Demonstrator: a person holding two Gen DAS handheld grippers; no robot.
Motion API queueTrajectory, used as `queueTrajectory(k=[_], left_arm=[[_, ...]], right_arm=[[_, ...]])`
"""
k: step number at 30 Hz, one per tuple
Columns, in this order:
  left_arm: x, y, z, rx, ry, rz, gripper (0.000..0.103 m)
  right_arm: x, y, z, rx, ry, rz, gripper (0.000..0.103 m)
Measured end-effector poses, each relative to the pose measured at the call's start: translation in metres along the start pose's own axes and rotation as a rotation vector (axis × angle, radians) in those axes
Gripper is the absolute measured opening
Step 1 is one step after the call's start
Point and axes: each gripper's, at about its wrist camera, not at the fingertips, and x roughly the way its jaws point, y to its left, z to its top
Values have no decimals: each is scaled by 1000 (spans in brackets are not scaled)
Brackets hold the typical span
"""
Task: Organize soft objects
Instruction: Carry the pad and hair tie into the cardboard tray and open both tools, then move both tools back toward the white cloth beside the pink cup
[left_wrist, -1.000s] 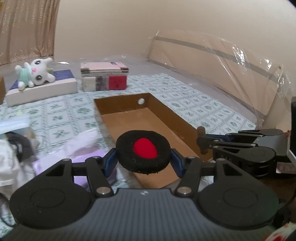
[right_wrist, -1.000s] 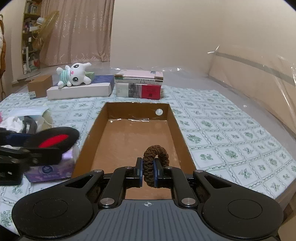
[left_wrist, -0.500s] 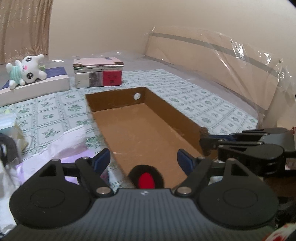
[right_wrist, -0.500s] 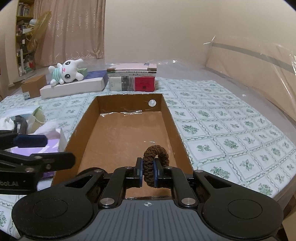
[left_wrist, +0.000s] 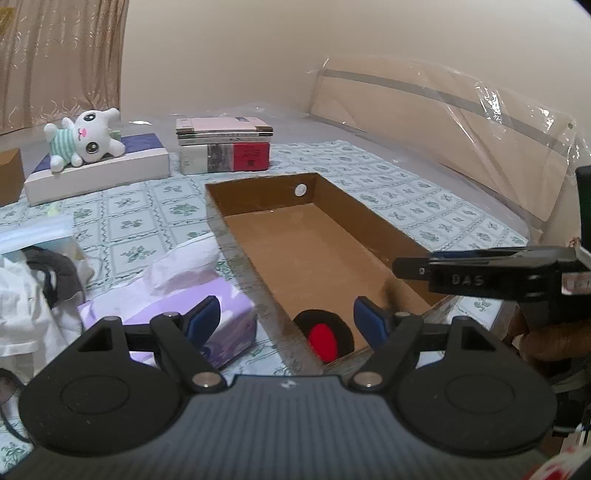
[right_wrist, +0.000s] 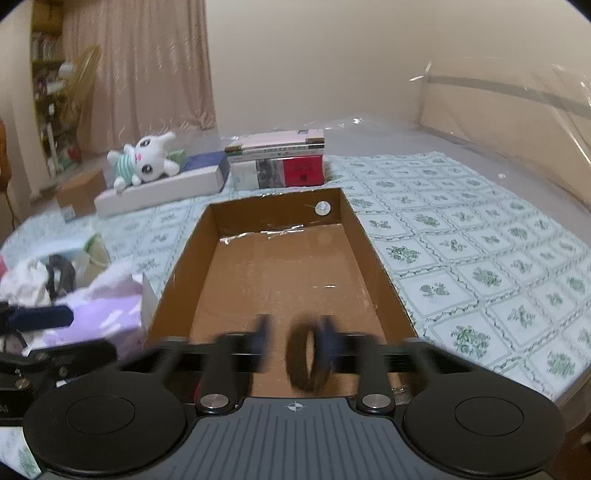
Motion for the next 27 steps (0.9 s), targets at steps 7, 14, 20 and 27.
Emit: queueTrajectory(k=[7,14,20,27], left_arm=[[-22,17,-9,-27,-6,50,77],[-51,42,-20,-66,-7,128,77],[-81,67,-30,-103,-13,211,77],[-113,94,-40,-127,-29,314,77]], right_arm=[[-12,9,-5,-26,-6,-17,70],[-23,36,-14,-47,1,27,70],[-31,67,-16,-73,-3,81,70],[-37,99,-16,-97,-10,134,70]])
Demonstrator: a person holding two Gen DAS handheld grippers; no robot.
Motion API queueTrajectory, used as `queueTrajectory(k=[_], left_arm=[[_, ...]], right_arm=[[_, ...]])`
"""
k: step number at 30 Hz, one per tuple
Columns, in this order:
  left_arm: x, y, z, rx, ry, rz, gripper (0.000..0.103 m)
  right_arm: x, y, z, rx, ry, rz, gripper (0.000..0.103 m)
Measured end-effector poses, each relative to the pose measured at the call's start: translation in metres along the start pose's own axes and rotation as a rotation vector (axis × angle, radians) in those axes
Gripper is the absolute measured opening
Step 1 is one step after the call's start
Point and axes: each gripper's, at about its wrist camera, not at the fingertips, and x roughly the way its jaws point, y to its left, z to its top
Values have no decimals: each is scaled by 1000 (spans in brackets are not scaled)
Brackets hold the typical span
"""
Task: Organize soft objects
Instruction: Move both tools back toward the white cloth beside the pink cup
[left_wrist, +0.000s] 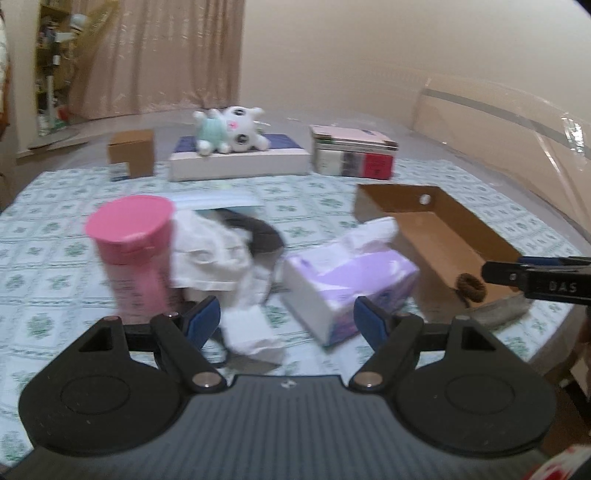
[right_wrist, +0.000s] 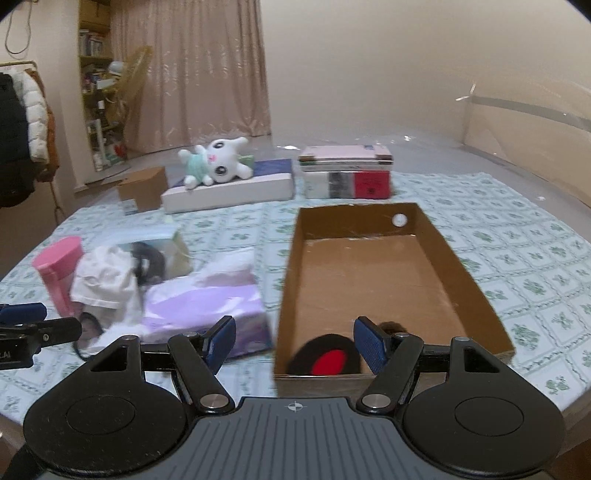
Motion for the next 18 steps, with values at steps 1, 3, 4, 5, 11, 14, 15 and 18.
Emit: queueTrajectory(k=[1,3,4,5,11,14,15,18], left_arm=[[-3,4,-1,3,-2,13,77],[-8,14,-2,2,-4,38,77],[-9,19,-3,-3,-4,46,77],[-11,24,-4,-11,-3,54,77],[-18,48,-8,-42,-8,96,77],[-20,59,-9,-53,-10,116,77],[-20,62,-9,-55,-8,123,77],[-17,72,-10,-67,-4,144,77]], right_arm=[[0,4,0,-2,0,6,70],[1,14,2,-10,1,24,70],[1,19,2,-17,1,32,70],[2,26,3,-26,0,39,70],[9,59,7,-68,-1,91,70],[19,76,10,-84,3,125,70],[22,81,11,-91,3,132,70],[34,99,14,-111,-2,166,70]])
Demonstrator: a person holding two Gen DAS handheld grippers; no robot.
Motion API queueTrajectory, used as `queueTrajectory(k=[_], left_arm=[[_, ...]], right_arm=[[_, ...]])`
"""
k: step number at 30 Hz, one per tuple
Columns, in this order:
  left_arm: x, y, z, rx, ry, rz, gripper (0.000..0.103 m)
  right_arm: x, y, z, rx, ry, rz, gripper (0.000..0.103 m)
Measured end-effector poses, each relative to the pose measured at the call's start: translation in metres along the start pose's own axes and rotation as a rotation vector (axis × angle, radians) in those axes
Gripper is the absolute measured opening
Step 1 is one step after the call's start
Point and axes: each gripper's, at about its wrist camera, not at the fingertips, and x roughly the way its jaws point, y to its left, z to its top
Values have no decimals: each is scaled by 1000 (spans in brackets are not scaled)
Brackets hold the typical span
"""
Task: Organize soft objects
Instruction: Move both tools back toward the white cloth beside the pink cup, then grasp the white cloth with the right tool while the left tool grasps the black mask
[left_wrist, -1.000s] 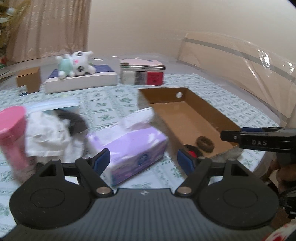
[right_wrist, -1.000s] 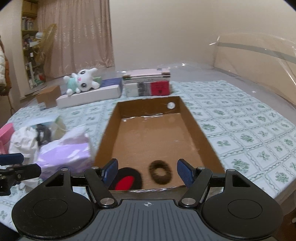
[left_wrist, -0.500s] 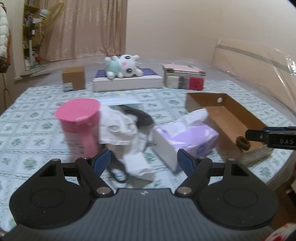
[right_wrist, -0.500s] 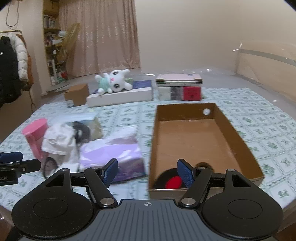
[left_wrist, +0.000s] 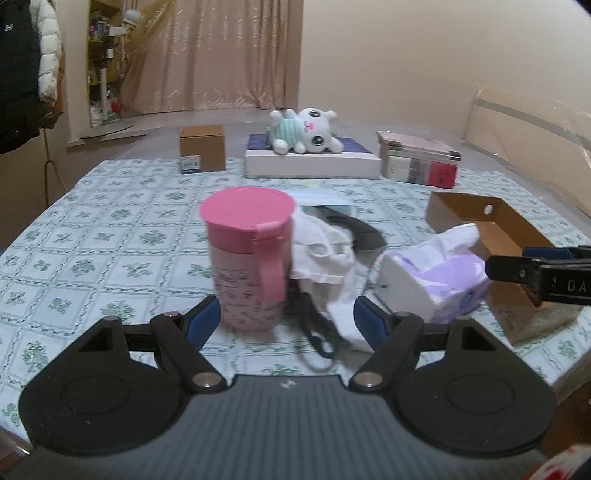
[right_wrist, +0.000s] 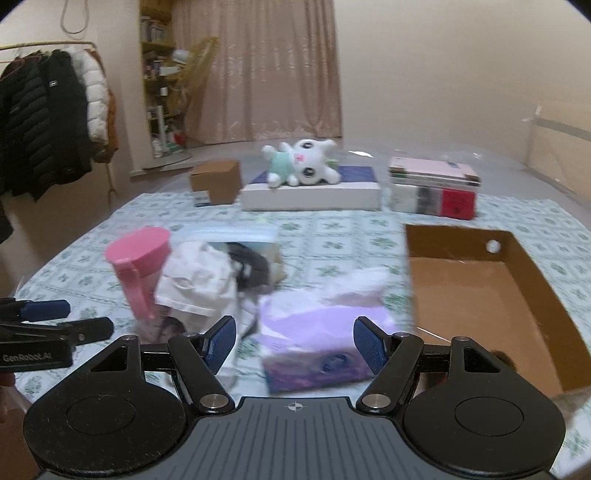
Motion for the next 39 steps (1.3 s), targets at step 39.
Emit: queueTrajectory(k=[39], left_arm=[[64,55,-14,-71,91,32,77]], right_arm=[[177,61,7,-110,157,142,41]])
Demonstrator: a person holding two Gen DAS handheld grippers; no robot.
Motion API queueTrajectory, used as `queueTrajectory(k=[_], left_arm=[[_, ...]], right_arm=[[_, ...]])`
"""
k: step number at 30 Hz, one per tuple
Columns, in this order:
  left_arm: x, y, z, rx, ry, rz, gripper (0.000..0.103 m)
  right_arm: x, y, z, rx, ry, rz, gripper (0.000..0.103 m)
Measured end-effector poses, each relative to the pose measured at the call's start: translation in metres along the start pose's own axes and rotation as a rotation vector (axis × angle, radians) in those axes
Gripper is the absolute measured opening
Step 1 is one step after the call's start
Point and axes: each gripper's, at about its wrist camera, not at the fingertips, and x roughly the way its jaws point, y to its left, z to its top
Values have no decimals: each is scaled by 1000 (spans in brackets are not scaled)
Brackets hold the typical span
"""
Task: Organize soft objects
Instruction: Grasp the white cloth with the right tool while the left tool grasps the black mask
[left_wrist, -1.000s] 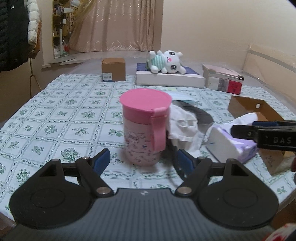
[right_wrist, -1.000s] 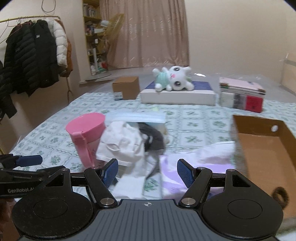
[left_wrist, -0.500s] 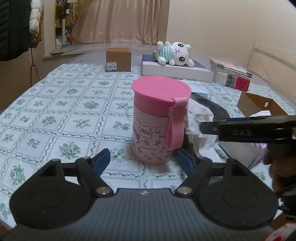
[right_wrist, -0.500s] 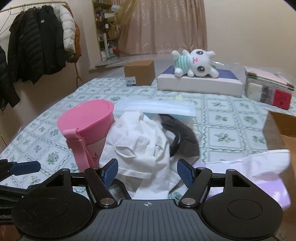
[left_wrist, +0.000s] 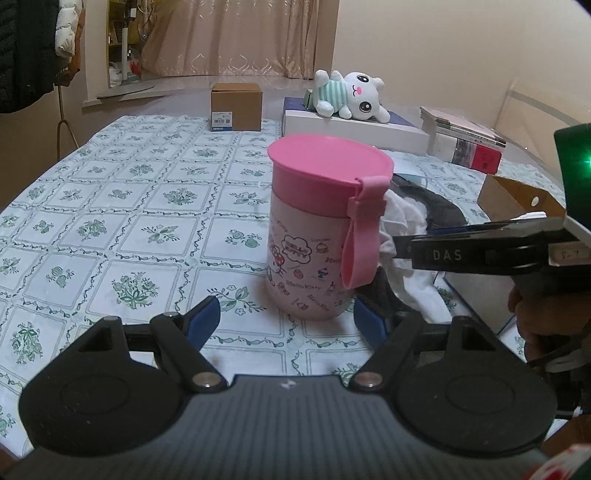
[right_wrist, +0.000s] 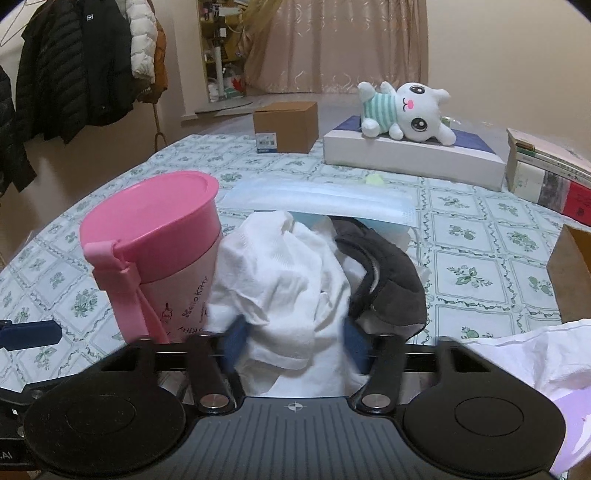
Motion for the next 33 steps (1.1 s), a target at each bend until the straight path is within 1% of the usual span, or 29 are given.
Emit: queueTrajectory(k=[1,2,3,7,10,16,22,28,33], left_arm=[[-1,-1,0,0,-1,-1,77],[-2,-1,0,2,-2,-3,77],[-3,-2,0,4,-3,-3,77],[-7,-6,0,9,-9,-7,77],[-12,-10,1,14,-16,-14,77],[-25,-22,2,33,-32,-40,77],[-28,-39,1,67,-32,-67,77],[-16,-56,-3,71,-21,-73,76],[5,-69,-6,57,15,-90,71]], right_arm=[[-1,1,0,-4,1,0,32],[-2,1,-1,-8,-1,-2,27],[-3,2,-1,-11,-3,-5,16],[-17,3,-3,-17,-21,-16,10],[-32,3,-3,-13,-38,-20,9],[-75,-1,-3,0,-97,-43,8],[-115,-14,-2,9,-149,-92,8],[-146,-32,-7,27,-175,-143,8],[-161,-49,-14,54,-188,-181,8]])
